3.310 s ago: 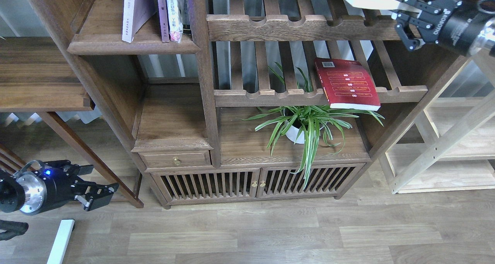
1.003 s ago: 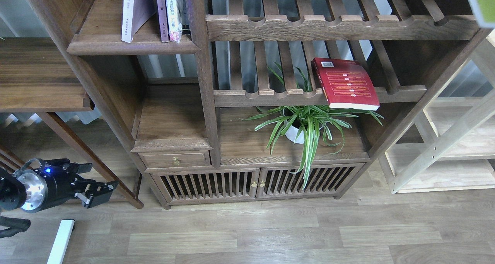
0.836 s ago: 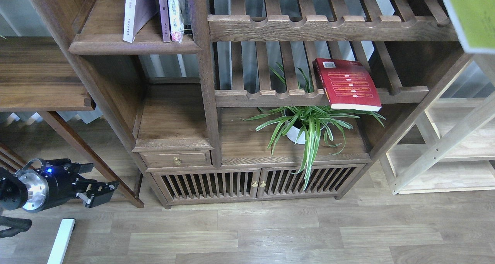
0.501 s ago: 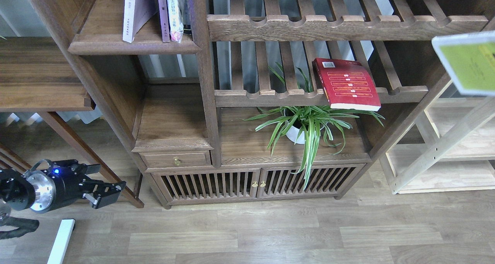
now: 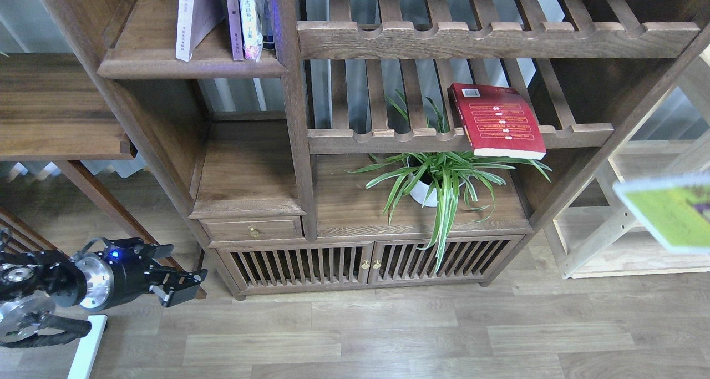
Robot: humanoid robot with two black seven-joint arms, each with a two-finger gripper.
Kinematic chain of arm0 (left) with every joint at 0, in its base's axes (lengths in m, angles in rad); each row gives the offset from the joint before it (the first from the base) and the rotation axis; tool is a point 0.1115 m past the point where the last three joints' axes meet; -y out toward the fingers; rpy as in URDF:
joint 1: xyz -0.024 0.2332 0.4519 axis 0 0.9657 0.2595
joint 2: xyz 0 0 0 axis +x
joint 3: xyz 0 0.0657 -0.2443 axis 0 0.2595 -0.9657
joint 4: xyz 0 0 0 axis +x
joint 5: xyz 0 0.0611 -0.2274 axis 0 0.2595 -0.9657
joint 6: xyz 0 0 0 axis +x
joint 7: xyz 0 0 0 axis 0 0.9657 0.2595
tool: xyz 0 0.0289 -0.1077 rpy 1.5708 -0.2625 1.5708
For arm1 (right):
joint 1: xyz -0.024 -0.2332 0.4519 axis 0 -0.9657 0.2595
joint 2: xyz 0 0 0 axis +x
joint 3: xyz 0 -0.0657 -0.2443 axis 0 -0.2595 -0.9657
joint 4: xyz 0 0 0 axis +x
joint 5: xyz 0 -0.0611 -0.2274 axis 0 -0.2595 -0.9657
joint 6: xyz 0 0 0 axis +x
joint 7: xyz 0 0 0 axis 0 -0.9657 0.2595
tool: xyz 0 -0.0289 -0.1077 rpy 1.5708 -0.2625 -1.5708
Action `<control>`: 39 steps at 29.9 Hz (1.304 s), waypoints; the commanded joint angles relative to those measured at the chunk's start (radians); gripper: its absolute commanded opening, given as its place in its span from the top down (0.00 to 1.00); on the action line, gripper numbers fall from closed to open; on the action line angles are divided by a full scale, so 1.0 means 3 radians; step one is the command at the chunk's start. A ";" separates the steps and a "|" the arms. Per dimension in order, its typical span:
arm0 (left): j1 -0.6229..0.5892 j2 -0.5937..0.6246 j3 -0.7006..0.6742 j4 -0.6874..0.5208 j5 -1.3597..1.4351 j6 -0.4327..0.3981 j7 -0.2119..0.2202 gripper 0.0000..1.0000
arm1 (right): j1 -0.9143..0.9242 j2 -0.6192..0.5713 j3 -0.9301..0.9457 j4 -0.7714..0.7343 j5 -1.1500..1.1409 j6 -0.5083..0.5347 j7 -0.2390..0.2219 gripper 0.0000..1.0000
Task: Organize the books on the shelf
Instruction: 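Lower both grippers toward the yellow-green book on the floor, then close both grippers on the yellow-green book's edges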
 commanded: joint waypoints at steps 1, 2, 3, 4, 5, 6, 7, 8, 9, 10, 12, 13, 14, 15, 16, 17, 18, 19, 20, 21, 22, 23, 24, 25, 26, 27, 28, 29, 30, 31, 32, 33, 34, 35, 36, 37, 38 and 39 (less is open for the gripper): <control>0.0003 -0.0174 0.0012 0.0116 0.0107 0.0000 -0.0005 0.15 | 0.0002 0.0000 -0.0227 0.0000 -0.0095 0.0000 0.0000 0.98; -0.0002 -0.0226 0.0012 0.0147 0.0122 0.0000 0.0000 0.15 | 0.0002 0.0000 -0.0268 0.0000 -0.0110 -0.0013 0.0000 0.98; -0.0007 -0.0272 0.0023 0.0168 0.0128 -0.0005 -0.0005 0.15 | 0.0002 0.0000 -0.0309 0.0000 -0.0115 -0.0033 0.0000 0.98; -0.0012 -0.0328 0.0038 0.0203 0.0128 -0.0005 -0.0005 0.15 | -0.0003 0.0000 -0.0360 0.0000 -0.0121 -0.0064 0.0000 0.98; -0.0023 -0.0369 0.0048 0.0234 0.0128 -0.0010 -0.0005 0.15 | -0.0003 0.0000 -0.0401 0.0000 -0.0121 -0.0095 0.0000 0.98; -0.0023 -0.0405 0.0053 0.0260 0.0128 -0.0010 -0.0005 0.15 | -0.0003 0.0000 -0.0447 0.0000 -0.0121 -0.0125 0.0000 0.98; -0.0023 -0.0456 0.0053 0.0300 0.0133 -0.0010 -0.0005 0.15 | -0.0009 0.0000 -0.0503 0.0000 -0.0126 -0.0166 0.0000 0.98; -0.0018 -0.0497 0.0058 0.0326 0.0148 -0.0015 -0.0005 0.15 | -0.0014 0.0000 -0.0550 0.0000 -0.0126 -0.0207 0.0000 0.98; -0.0017 -0.0543 0.0079 0.0357 0.0189 -0.0015 0.0000 0.15 | -0.0024 0.0000 -0.0611 0.0000 -0.0121 -0.0278 0.0000 0.98; -0.0017 -0.0589 0.0109 0.0377 0.0230 -0.0015 0.0000 0.15 | -0.0029 0.0080 -0.0657 0.0000 -0.0121 -0.0335 0.0000 0.98; -0.0023 -0.0721 0.0181 0.0433 0.0337 -0.0020 0.0000 0.14 | -0.0075 0.0294 -0.0749 0.0000 -0.0121 -0.0493 0.0000 0.98; -0.0023 -0.0783 0.0191 0.0464 0.0363 -0.0020 0.0000 0.14 | -0.0121 0.0402 -0.0765 0.0000 -0.0116 -0.0570 0.0000 0.98; -0.0018 -0.0859 0.0196 0.0510 0.0378 -0.0025 0.0005 0.14 | -0.0217 0.0544 -0.0765 0.0000 -0.0105 -0.0677 0.0000 0.98; -0.0017 -0.0926 0.0196 0.0551 0.0388 -0.0030 0.0005 0.14 | -0.0319 0.0667 -0.0765 0.0000 -0.0090 -0.0774 0.0000 0.98; -0.0017 -0.0977 0.0202 0.0587 0.0399 -0.0030 0.0005 0.14 | -0.0412 0.0780 -0.0755 0.0000 -0.0080 -0.0851 0.0000 0.98; -0.0017 -0.1049 0.0217 0.0638 0.0409 -0.0030 0.0005 0.14 | -0.0534 0.0933 -0.0739 -0.0005 -0.0070 -0.0978 0.0000 0.98; -0.0017 -0.1095 0.0232 0.0679 0.0419 -0.0030 0.0005 0.14 | -0.0626 0.1046 -0.0729 -0.0005 -0.0059 -0.1076 0.0000 0.98; -0.0017 -0.1156 0.0242 0.0715 0.0439 -0.0030 0.0005 0.14 | -0.0749 0.1194 -0.0719 -0.0005 -0.0024 -0.1198 0.0000 0.98; -0.0017 -0.1197 0.0248 0.0730 0.0455 -0.0030 0.0005 0.14 | -0.0831 0.1307 -0.0719 -0.0010 0.0007 -0.1280 0.0000 0.98; -0.0017 -0.1228 0.0253 0.0746 0.0475 -0.0030 0.0005 0.14 | -0.0908 0.1419 -0.0714 -0.0020 0.0033 -0.1352 0.0000 0.98; -0.0017 -0.1269 0.0258 0.0771 0.0501 -0.0030 0.0005 0.14 | -0.1005 0.1557 -0.0693 -0.0035 0.0078 -0.1444 0.0000 0.98; -0.0017 -0.1305 0.0268 0.0791 0.0521 -0.0030 0.0005 0.14 | -0.1082 0.1655 -0.0673 -0.0051 0.0109 -0.1511 0.0000 0.98; -0.0017 -0.1340 0.0268 0.0817 0.0547 -0.0030 0.0005 0.14 | -0.1173 0.1757 -0.0647 -0.0066 0.0130 -0.1572 0.0000 0.98; -0.0017 -0.1391 0.0273 0.0853 0.0582 -0.0030 0.0000 0.14 | -0.1296 0.1899 -0.0586 -0.0082 0.0155 -0.1654 0.0000 0.98; -0.0017 -0.1427 0.0278 0.0878 0.0613 -0.0030 0.0000 0.14 | -0.1378 0.2002 -0.0530 -0.0092 0.0181 -0.1705 0.0000 0.98; -0.0012 -0.1458 0.0278 0.0889 0.0649 -0.0030 0.0000 0.14 | -0.1470 0.2109 -0.0474 -0.0107 0.0196 -0.1751 0.0000 0.98; -0.0012 -0.1489 0.0278 0.0899 0.0690 -0.0030 0.0000 0.14 | -0.1587 0.2232 -0.0392 -0.0117 0.0217 -0.1792 0.0000 0.98; -0.0012 -0.1504 0.0278 0.0899 0.0715 -0.0030 0.0000 0.14 | -0.1670 0.2324 -0.0326 -0.0128 0.0217 -0.1813 0.0000 0.98; -0.0017 -0.1530 0.0283 0.0899 0.0736 -0.0036 0.0000 0.14 | -0.1777 0.2442 -0.0239 -0.0148 0.0222 -0.1828 0.0000 0.98; -0.0017 -0.1545 0.0288 0.0899 0.0751 -0.0041 0.0005 0.14 | -0.1844 0.2534 -0.0172 -0.0163 0.0222 -0.1838 0.0000 0.98; -0.0023 -0.1566 0.0289 0.0899 0.0762 -0.0046 0.0015 0.14 | -0.1925 0.2651 -0.0106 -0.0194 0.0222 -0.1844 0.0000 0.98; -0.0028 -0.1581 0.0289 0.0899 0.0772 -0.0051 0.0025 0.14 | -0.1977 0.2749 -0.0055 -0.0219 0.0222 -0.1844 0.0000 0.98; -0.0048 -0.1596 0.0289 0.0899 0.0782 -0.0056 0.0030 0.14 | -0.2013 0.2836 -0.0014 -0.0250 0.0222 -0.1844 0.0000 0.98; -0.0068 -0.1612 0.0299 0.0899 0.0787 -0.0071 0.0031 0.13 | -0.2043 0.2918 0.0017 -0.0286 0.0222 -0.1844 0.0000 0.98; -0.0094 -0.1642 0.0324 0.0899 0.0792 -0.0112 0.0041 0.13 | -0.2064 0.3025 0.0038 -0.0332 0.0222 -0.1849 0.0000 0.98; -0.0120 -0.1668 0.0350 0.0904 0.0797 -0.0148 0.0041 0.13 | -0.2074 0.3092 0.0043 -0.0368 0.0222 -0.1844 0.0000 0.98; -0.0150 -0.1693 0.0385 0.0909 0.0803 -0.0194 0.0056 0.13 | -0.2079 0.3148 0.0043 -0.0403 0.0227 -0.1844 0.0000 0.98; -0.0206 -0.1724 0.0457 0.0919 0.0808 -0.0250 0.0092 0.12 | -0.2079 0.3219 0.0043 -0.0439 0.0227 -0.1844 0.0000 0.98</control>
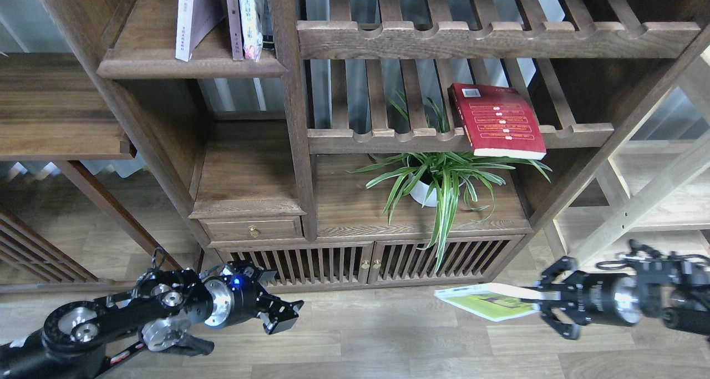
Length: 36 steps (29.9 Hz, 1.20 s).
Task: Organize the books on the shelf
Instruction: 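Close both grippers on the yellow-green book's edges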
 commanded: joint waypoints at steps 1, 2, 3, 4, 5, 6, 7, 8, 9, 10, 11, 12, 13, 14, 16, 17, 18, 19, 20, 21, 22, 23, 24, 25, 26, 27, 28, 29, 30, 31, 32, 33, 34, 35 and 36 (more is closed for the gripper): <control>-0.0155 -0.0086 0.0181 0.0027 0.0014 -0.0157 0.0075 0.12 | -0.0032 0.0244 0.0019 -0.0127 0.0004 0.0001 0.0000 0.98; -0.0216 -0.0101 0.0252 0.0032 0.0014 -0.0188 0.0106 0.12 | -0.0042 0.0290 0.0014 -0.0148 0.0004 0.0001 0.0000 0.98; -0.0308 -0.0122 0.0364 0.0037 0.0019 -0.0224 0.0131 0.11 | -0.0047 0.0341 0.0008 -0.0173 0.0004 0.0001 0.0000 0.98; -0.0385 -0.0137 0.0442 0.0052 0.0019 -0.0254 0.0137 0.10 | -0.0047 0.0372 0.0003 -0.0179 -0.0001 0.0001 0.0000 0.98; -0.0487 -0.0157 0.0533 0.0077 0.0014 -0.0305 0.0137 0.10 | -0.0047 0.0418 -0.0002 -0.0184 -0.0001 0.0001 0.0000 0.98; -0.0558 -0.0173 0.0600 0.0093 0.0009 -0.0351 0.0137 0.10 | -0.0047 0.0459 -0.0007 -0.0184 -0.0001 0.0001 0.0000 0.98; -0.0640 -0.0203 0.0667 0.0103 0.0004 -0.0428 0.0137 0.10 | -0.0047 0.0505 -0.0007 -0.0184 0.0004 0.0001 0.0000 0.98; -0.0681 -0.0224 0.0698 0.0108 0.0004 -0.0484 0.0137 0.10 | -0.0042 0.0526 -0.0007 -0.0184 0.0004 0.0001 0.0000 0.98; -0.0697 -0.0249 0.0708 0.0113 0.0009 -0.0540 0.0132 0.10 | -0.0037 0.0556 -0.0007 -0.0189 0.0004 0.0001 0.0000 0.98; -0.0707 -0.0285 0.0713 0.0124 0.0009 -0.0597 0.0132 0.10 | -0.0027 0.0587 -0.0012 -0.0194 0.0009 0.0001 0.0000 0.98; -0.0712 -0.0316 0.0708 0.0139 0.0009 -0.0633 0.0132 0.10 | -0.0021 0.0607 -0.0012 -0.0199 0.0009 0.0007 0.0000 0.98; -0.0713 -0.0347 0.0713 0.0159 0.0014 -0.0673 0.0127 0.10 | -0.0011 0.0628 -0.0017 -0.0199 0.0019 0.0007 0.0000 0.98; -0.0713 -0.0377 0.0713 0.0200 0.0014 -0.0714 0.0116 0.10 | -0.0006 0.0648 -0.0022 -0.0199 0.0029 0.0012 0.0000 0.98; -0.0707 -0.0393 0.0718 0.0231 0.0014 -0.0750 0.0106 0.10 | -0.0006 0.0659 -0.0032 -0.0199 0.0029 0.0017 0.0000 0.98; -0.0707 -0.0454 0.0718 0.0297 0.0044 -0.0812 0.0071 0.11 | 0.0014 0.0679 -0.0043 -0.0194 0.0024 0.0022 0.0000 0.98; -0.0707 -0.0485 0.0713 0.0328 0.0075 -0.0817 0.0045 0.11 | 0.0035 0.0684 -0.0043 -0.0189 0.0024 0.0022 0.0000 0.98; -0.0707 -0.0515 0.0713 0.0364 0.0126 -0.0817 -0.0026 0.11 | 0.0070 0.0694 -0.0038 -0.0184 0.0024 0.0027 0.0000 0.98; -0.0707 -0.0531 0.0703 0.0384 0.0162 -0.0817 -0.0067 0.12 | 0.0091 0.0710 -0.0038 -0.0174 0.0024 0.0027 0.0000 0.98; -0.0707 -0.0541 0.0678 0.0400 0.0193 -0.0817 -0.0103 0.12 | 0.0111 0.0725 -0.0033 -0.0174 0.0024 0.0027 0.0000 0.98; -0.0707 -0.0551 0.0667 0.0415 0.0213 -0.0817 -0.0129 0.12 | 0.0137 0.0745 -0.0032 -0.0169 0.0024 0.0032 0.0000 0.98; -0.0707 -0.0556 0.0667 0.0415 0.0213 -0.0817 -0.0139 0.12 | 0.0157 0.0766 -0.0027 -0.0163 0.0024 0.0032 0.0000 0.98; -0.0707 -0.0551 0.0667 0.0415 0.0223 -0.0812 -0.0149 0.12 | 0.0178 0.0796 -0.0027 -0.0153 0.0024 0.0042 0.0000 0.98; -0.0702 -0.0551 0.0677 0.0415 0.0239 -0.0812 -0.0160 0.12 | 0.0193 0.0812 -0.0027 -0.0133 0.0024 0.0042 0.0000 0.98; -0.0702 -0.0551 0.0688 0.0420 0.0264 -0.0812 -0.0180 0.12 | 0.0214 0.0817 -0.0027 -0.0113 0.0024 0.0047 0.0000 0.98; -0.0702 -0.0551 0.0698 0.0425 0.0340 -0.0812 -0.0236 0.12 | 0.0244 0.0822 -0.0027 -0.0077 0.0024 0.0047 0.0000 0.98; -0.0702 -0.0556 0.0703 0.0451 0.0422 -0.0807 -0.0282 0.13 | 0.0270 0.0827 -0.0027 -0.0056 0.0019 0.0047 0.0000 0.98; -0.0702 -0.0562 0.0698 0.0486 0.0514 -0.0802 -0.0333 0.13 | 0.0300 0.0833 -0.0027 -0.0036 0.0019 0.0047 0.0000 0.98; -0.0697 -0.0567 0.0698 0.0497 0.0571 -0.0802 -0.0354 0.13 | 0.0321 0.0843 -0.0027 -0.0020 0.0019 0.0053 0.0000 0.98; -0.0692 -0.0577 0.0698 0.0512 0.0586 -0.0802 -0.0369 0.13 | 0.0341 0.0858 -0.0027 0.0005 0.0019 0.0053 0.0000 0.98; -0.0682 -0.0582 0.0703 0.0523 0.0607 -0.0802 -0.0385 0.13 | 0.0367 0.0873 -0.0027 0.0036 0.0019 0.0053 0.0000 0.98; -0.0682 -0.0582 0.0713 0.0533 0.0612 -0.0802 -0.0400 0.13 | 0.0382 0.0874 -0.0027 0.0061 0.0019 0.0053 0.0000 0.98; -0.0682 -0.0582 0.0718 0.0543 0.0617 -0.0802 -0.0420 0.13 | 0.0408 0.0874 -0.0027 0.0097 0.0019 0.0053 0.0000 0.98; -0.0677 -0.0582 0.0723 0.0548 0.0617 -0.0797 -0.0441 0.13 | 0.0438 0.0874 -0.0027 0.0133 0.0019 0.0053 0.0000 0.98; -0.0677 -0.0582 0.0729 0.0558 0.0617 -0.0792 -0.0451 0.13 | 0.0459 0.0874 -0.0032 0.0163 0.0019 0.0053 0.0000 0.98; -0.0672 -0.0582 0.0729 0.0569 0.0617 -0.0786 -0.0451 0.13 | 0.0485 0.0874 -0.0027 0.0194 0.0019 0.0053 0.0000 0.98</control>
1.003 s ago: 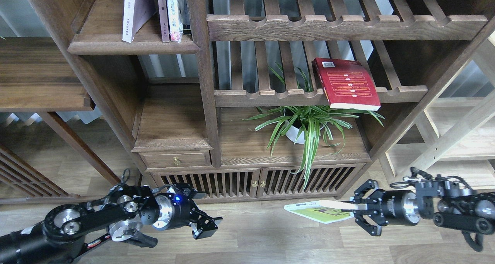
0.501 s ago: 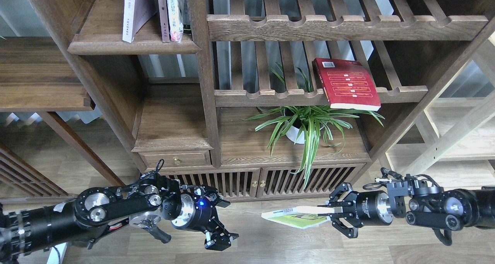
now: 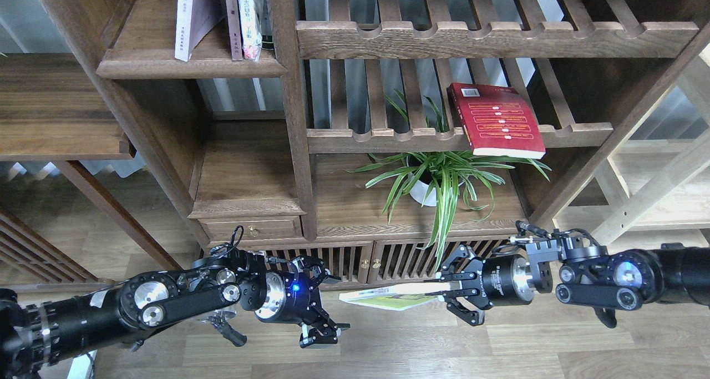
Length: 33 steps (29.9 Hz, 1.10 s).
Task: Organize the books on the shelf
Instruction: 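Close both grippers on the yellow-green book's edges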
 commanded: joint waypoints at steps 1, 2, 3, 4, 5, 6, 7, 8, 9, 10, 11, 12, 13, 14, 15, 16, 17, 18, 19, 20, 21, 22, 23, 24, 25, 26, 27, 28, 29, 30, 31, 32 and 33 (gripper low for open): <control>0.0014 -0.0002 0.0010 0.0032 0.0006 0.0018 -0.0030 0.13 | 0.0098 0.0002 -0.0005 0.0123 0.0000 0.0000 0.0000 0.98; 0.0014 -0.0002 0.0010 0.0037 0.0011 0.0023 -0.0030 0.14 | 0.0113 0.0002 -0.0005 0.0149 0.0000 0.0000 0.0000 0.98; 0.0014 -0.0002 0.0010 0.0042 0.0011 0.0038 -0.0035 0.14 | 0.0134 0.0002 -0.0005 0.0164 0.0000 0.0000 0.0000 0.98; 0.0014 -0.0007 0.0010 0.0052 0.0031 0.0064 -0.0035 0.14 | 0.0144 0.0002 -0.0005 0.0185 0.0000 0.0005 0.0000 0.98; 0.0014 -0.0007 0.0015 0.0057 0.0062 0.0084 -0.0045 0.14 | 0.0154 0.0008 -0.0005 0.0190 0.0000 0.0005 0.0000 0.98; 0.0014 -0.0012 0.0015 0.0067 0.0098 0.0104 -0.0056 0.14 | 0.0154 0.0008 -0.0010 0.0190 0.0000 0.0005 0.0000 0.98; 0.0014 -0.0022 0.0015 0.0093 0.0133 0.0130 -0.0066 0.14 | 0.0160 0.0023 -0.0010 0.0195 -0.0006 0.0020 0.0000 0.98; 0.0014 -0.0027 0.0015 0.0103 0.0154 0.0150 -0.0076 0.14 | 0.0165 0.0043 -0.0005 0.0205 -0.0006 0.0036 0.0000 0.98; 0.0019 -0.0043 0.0015 0.0123 0.0164 0.0166 -0.0081 0.14 | 0.0180 0.0064 -0.0010 0.0216 0.0000 0.0041 0.0000 0.98; 0.0019 -0.0053 0.0015 0.0134 0.0164 0.0176 -0.0081 0.14 | 0.0190 0.0074 -0.0010 0.0226 -0.0006 0.0041 0.0000 0.98; 0.0019 -0.0058 0.0020 0.0154 0.0169 0.0181 -0.0086 0.14 | 0.0205 0.0074 -0.0010 0.0246 0.0000 0.0041 0.0000 0.98; 0.0029 -0.0078 0.0020 0.0175 0.0169 0.0186 -0.0086 0.14 | 0.0226 0.0079 -0.0010 0.0267 0.0000 0.0041 0.0000 0.98; 0.0049 -0.0099 0.0015 0.0200 0.0169 0.0186 -0.0097 0.14 | 0.0246 0.0079 -0.0010 0.0282 0.0000 0.0041 0.0000 0.97; 0.0060 -0.0119 0.0015 0.0221 0.0169 0.0186 -0.0122 0.15 | 0.0262 0.0079 -0.0010 0.0302 0.0000 0.0041 0.0000 0.97; 0.0065 -0.0145 0.0015 0.0261 0.0169 0.0192 -0.0158 0.15 | 0.0292 0.0079 -0.0010 0.0318 0.0000 0.0041 0.0000 0.98; 0.0070 -0.0165 0.0020 0.0297 0.0169 0.0192 -0.0178 0.15 | 0.0308 0.0079 -0.0010 0.0323 0.0000 0.0041 0.0000 0.98; 0.0075 -0.0191 0.0020 0.0328 0.0169 0.0202 -0.0194 0.16 | 0.0333 0.0079 -0.0010 0.0338 0.0000 0.0046 0.0000 0.97; 0.0085 -0.0206 0.0020 0.0343 0.0169 0.0207 -0.0204 0.16 | 0.0349 0.0079 -0.0010 0.0344 0.0000 0.0046 0.0000 0.98; 0.0111 -0.0232 0.0020 0.0359 0.0169 0.0212 -0.0209 0.17 | 0.0369 0.0079 -0.0010 0.0349 0.0000 0.0046 0.0000 0.97; 0.0126 -0.0262 0.0020 0.0379 0.0169 0.0232 -0.0229 0.18 | 0.0384 0.0089 -0.0010 0.0354 0.0000 0.0056 0.0000 0.98; 0.0131 -0.0283 0.0020 0.0394 0.0169 0.0253 -0.0245 0.19 | 0.0400 0.0099 -0.0010 0.0359 0.0000 0.0066 0.0000 0.98; 0.0131 -0.0313 0.0020 0.0430 0.0169 0.0283 -0.0265 0.19 | 0.0415 0.0105 -0.0010 0.0364 0.0005 0.0066 0.0000 0.98; 0.0136 -0.0334 0.0030 0.0466 0.0169 0.0299 -0.0281 0.20 | 0.0425 0.0110 -0.0010 0.0374 0.0005 0.0066 0.0000 0.97; 0.0131 -0.0349 0.0035 0.0497 0.0169 0.0304 -0.0301 0.22 | 0.0436 0.0120 -0.0010 0.0379 0.0005 0.0066 0.0000 0.98; 0.0131 -0.0380 0.0050 0.0537 0.0169 0.0309 -0.0327 0.25 | 0.0436 0.0130 -0.0010 0.0384 0.0010 0.0066 0.0000 0.98; 0.0131 -0.0390 0.0066 0.0563 0.0169 0.0319 -0.0347 0.30 | 0.0441 0.0140 -0.0010 0.0384 0.0010 0.0066 0.0000 0.98; 0.0131 -0.0400 0.0086 0.0579 0.0175 0.0324 -0.0373 0.35 | 0.0451 0.0141 -0.0010 0.0384 0.0010 0.0066 0.0000 0.98; 0.0126 -0.0411 0.0132 0.0594 0.0190 0.0335 -0.0388 0.43 | 0.0456 0.0146 -0.0010 0.0384 0.0015 0.0066 0.0000 0.98; 0.0126 -0.0416 0.0168 0.0599 0.0205 0.0345 -0.0403 0.49 | 0.0456 0.0146 -0.0010 0.0384 0.0015 0.0066 0.0000 0.98; 0.0121 -0.0416 0.0204 0.0599 0.0231 0.0360 -0.0419 0.54 | 0.0456 0.0146 -0.0005 0.0384 0.0015 0.0072 0.0000 0.98; 0.0121 -0.0416 0.0224 0.0599 0.0251 0.0370 -0.0434 0.56 | 0.0461 0.0146 -0.0010 0.0384 0.0015 0.0072 0.0000 0.98; 0.0121 -0.0416 0.0234 0.0599 0.0266 0.0371 -0.0444 0.58 | 0.0461 0.0146 -0.0010 0.0384 0.0015 0.0072 0.0000 0.98; 0.0126 -0.0416 0.0250 0.0599 0.0267 0.0376 -0.0449 0.59 | 0.0456 0.0146 -0.0010 0.0384 0.0015 0.0072 0.0000 0.98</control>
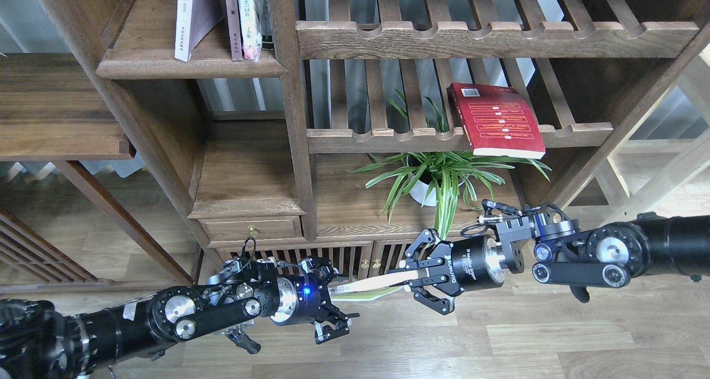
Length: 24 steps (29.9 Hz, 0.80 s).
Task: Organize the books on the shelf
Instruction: 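Close both grippers on the yellow-green book's edges, then lift the book with the left gripper and open the right gripper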
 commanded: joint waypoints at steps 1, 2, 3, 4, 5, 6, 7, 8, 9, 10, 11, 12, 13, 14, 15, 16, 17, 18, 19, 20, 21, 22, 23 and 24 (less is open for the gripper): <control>0.0002 -0.0002 0.0054 0.0004 0.0035 0.0022 -0.0028 0.60 | -0.0001 -0.0001 0.0001 -0.0002 0.0001 0.0001 0.0000 0.98; 0.0007 -0.0007 0.0055 0.0004 0.0035 0.0027 -0.0028 0.64 | -0.0001 -0.0001 0.0001 -0.0002 0.0001 0.0001 0.0000 0.98; 0.0007 -0.0012 0.0055 0.0004 0.0030 0.0042 -0.0033 0.71 | -0.0001 -0.0001 0.0001 -0.0002 0.0001 0.0001 0.0000 0.98; 0.0012 -0.0012 0.0055 0.0009 0.0029 0.0052 -0.0033 0.86 | -0.0001 -0.0001 0.0006 -0.0002 0.0001 0.0001 0.0000 0.98; 0.0012 -0.0012 0.0055 0.0009 0.0035 0.0067 -0.0033 0.97 | -0.0001 -0.0001 0.0001 -0.0002 0.0001 0.0001 0.0000 0.98; 0.0012 -0.0017 0.0055 0.0019 0.0030 0.0088 -0.0033 1.00 | -0.0001 -0.0001 0.0001 -0.0002 0.0001 0.0001 0.0000 0.98; 0.0012 -0.0017 0.0055 0.0019 0.0029 0.0129 -0.0033 1.00 | 0.0004 -0.0001 0.0001 -0.0002 0.0001 0.0001 0.0000 0.98; 0.0012 -0.0017 0.0055 0.0019 0.0029 0.0164 -0.0039 1.00 | -0.0001 -0.0001 0.0001 -0.0002 0.0001 0.0006 0.0000 0.98; 0.0012 -0.0017 0.0055 0.0019 0.0029 0.0215 -0.0039 1.00 | 0.0004 -0.0001 0.0001 -0.0002 0.0001 0.0006 0.0000 0.98; 0.0012 -0.0017 0.0060 0.0019 0.0024 0.0231 -0.0039 1.00 | 0.0004 -0.0001 0.0001 -0.0002 0.0001 0.0001 0.0000 0.97; 0.0012 -0.0017 0.0060 0.0019 0.0029 0.0241 -0.0039 1.00 | -0.0001 -0.0001 0.0001 -0.0002 0.0001 0.0006 0.0000 0.98; 0.0012 -0.0028 0.0055 0.0019 0.0029 0.0257 -0.0039 1.00 | -0.0001 -0.0001 0.0001 -0.0002 0.0001 0.0001 0.0000 0.98; 0.0012 -0.0028 0.0055 0.0019 0.0029 0.0257 -0.0039 1.00 | 0.0004 -0.0001 0.0001 -0.0002 0.0001 0.0006 0.0000 0.97; 0.0012 -0.0038 0.0055 0.0019 0.0029 0.0277 -0.0039 1.00 | -0.0001 -0.0001 0.0001 -0.0007 0.0001 0.0006 0.0000 0.97; 0.0012 -0.0053 0.0055 0.0019 0.0029 0.0303 -0.0039 1.00 | -0.0001 -0.0001 0.0001 -0.0007 0.0001 0.0006 0.0000 0.97; 0.0012 -0.0053 0.0055 0.0019 0.0024 0.0328 -0.0039 1.00 | -0.0001 -0.0001 0.0001 -0.0007 0.0006 0.0001 0.0000 0.96; 0.0017 -0.0053 0.0055 0.0014 -0.0001 0.0344 -0.0039 1.00 | -0.0006 -0.0001 0.0001 -0.0012 0.0026 0.0001 0.0000 0.93; 0.0022 -0.0058 0.0055 0.0014 -0.0006 0.0334 -0.0039 1.00 | -0.0011 -0.0001 0.0001 -0.0017 0.0072 0.0001 0.0000 0.86; 0.0027 -0.0058 0.0055 0.0014 -0.0011 0.0323 -0.0039 1.00 | -0.0011 -0.0006 0.0001 -0.0018 0.0143 0.0001 0.0000 0.77; 0.0027 -0.0058 0.0055 0.0004 -0.0016 0.0313 -0.0039 1.00 | -0.0016 -0.0016 0.0001 -0.0023 0.0255 0.0006 0.0000 0.65; 0.0027 -0.0058 0.0055 -0.0006 -0.0027 0.0313 -0.0039 1.00 | -0.0026 -0.0026 0.0001 -0.0033 0.0337 0.0006 0.0000 0.58; 0.0027 -0.0058 0.0049 -0.0017 -0.0027 0.0303 -0.0034 1.00 | -0.0042 -0.0042 0.0001 -0.0053 0.0399 0.0006 0.0000 0.50; 0.0033 -0.0053 0.0044 -0.0022 -0.0037 0.0303 -0.0028 1.00 | -0.0057 -0.0052 -0.0004 -0.0089 0.0420 0.0006 0.0000 0.41; 0.0033 -0.0058 0.0044 -0.0032 -0.0067 0.0303 -0.0028 1.00 | -0.0087 -0.0062 -0.0009 -0.0150 0.0435 0.0016 0.0000 0.13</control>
